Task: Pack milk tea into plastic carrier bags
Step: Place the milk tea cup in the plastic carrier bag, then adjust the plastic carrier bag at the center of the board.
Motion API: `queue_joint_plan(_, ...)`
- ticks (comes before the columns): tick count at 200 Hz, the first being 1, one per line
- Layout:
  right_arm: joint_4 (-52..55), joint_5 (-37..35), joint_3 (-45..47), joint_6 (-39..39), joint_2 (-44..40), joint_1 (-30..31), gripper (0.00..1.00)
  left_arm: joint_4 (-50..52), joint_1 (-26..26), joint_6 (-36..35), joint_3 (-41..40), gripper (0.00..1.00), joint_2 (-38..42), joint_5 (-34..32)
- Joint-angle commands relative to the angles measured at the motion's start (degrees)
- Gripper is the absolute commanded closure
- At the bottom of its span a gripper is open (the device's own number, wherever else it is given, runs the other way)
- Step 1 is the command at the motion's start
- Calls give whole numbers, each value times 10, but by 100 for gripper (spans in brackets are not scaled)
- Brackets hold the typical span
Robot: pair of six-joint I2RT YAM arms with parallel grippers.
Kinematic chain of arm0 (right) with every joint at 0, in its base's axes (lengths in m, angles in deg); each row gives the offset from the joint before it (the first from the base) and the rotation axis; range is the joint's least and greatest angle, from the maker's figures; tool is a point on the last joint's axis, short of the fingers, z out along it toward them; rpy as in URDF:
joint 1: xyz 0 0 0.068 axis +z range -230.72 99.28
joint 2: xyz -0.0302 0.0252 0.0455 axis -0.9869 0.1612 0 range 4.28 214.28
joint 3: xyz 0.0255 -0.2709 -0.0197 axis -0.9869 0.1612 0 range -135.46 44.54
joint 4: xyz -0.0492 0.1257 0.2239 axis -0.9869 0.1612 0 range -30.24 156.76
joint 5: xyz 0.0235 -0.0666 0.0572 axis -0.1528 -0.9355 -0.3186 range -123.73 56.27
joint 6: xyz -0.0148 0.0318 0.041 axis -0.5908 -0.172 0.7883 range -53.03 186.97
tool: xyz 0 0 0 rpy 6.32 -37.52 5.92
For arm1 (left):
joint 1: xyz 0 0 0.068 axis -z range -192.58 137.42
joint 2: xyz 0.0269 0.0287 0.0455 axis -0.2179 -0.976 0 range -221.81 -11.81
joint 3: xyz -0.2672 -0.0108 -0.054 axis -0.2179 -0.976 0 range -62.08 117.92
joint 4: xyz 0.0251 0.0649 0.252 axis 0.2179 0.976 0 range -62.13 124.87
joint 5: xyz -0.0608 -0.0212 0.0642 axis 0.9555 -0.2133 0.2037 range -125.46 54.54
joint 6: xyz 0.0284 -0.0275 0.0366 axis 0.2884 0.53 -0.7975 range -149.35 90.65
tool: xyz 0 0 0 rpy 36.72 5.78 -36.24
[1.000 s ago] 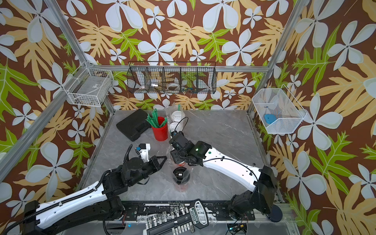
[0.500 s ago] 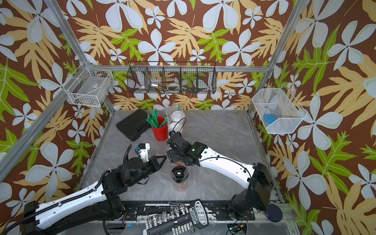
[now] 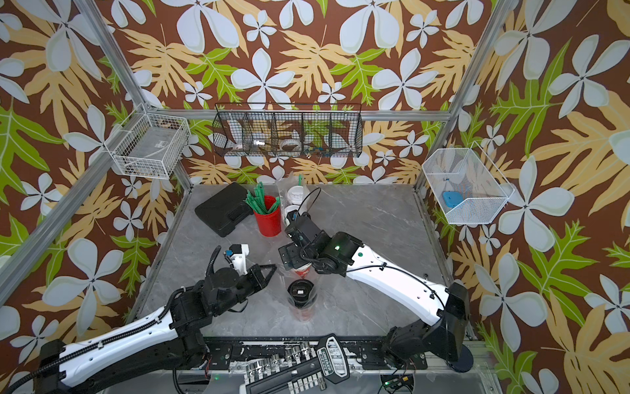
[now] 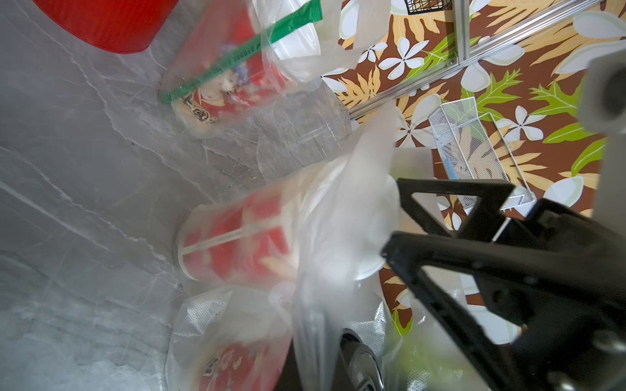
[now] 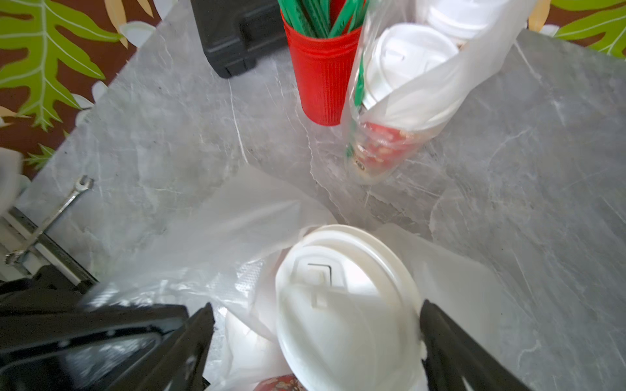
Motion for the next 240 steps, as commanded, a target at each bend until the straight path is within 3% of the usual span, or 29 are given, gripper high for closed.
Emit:
queue_joint_plan(1,15,-7,-7,-3,-10,0,4,-8,1,0,-1,100,0,-12)
queue_joint_plan(121,-19,34,47,9,1,-10,10,-9,0,-1,-2,100,0,-7)
queue_joint_plan(143,-21,40,50,9,18,-11,16,-10,0,-1,-2,100,-1,-6)
queue_joint_plan(179,-1,10,40,3,45,-11,35,-12,1,-3,0,100,-4,-5)
queue_joint_plan(206,10,6,27,4,58,-11,38,-12,1,-2,-1,100,-4,-3)
queue_joint_plan(240,8,2,29,7,57,-11,51,-12,1,-3,-2,100,-3,-4)
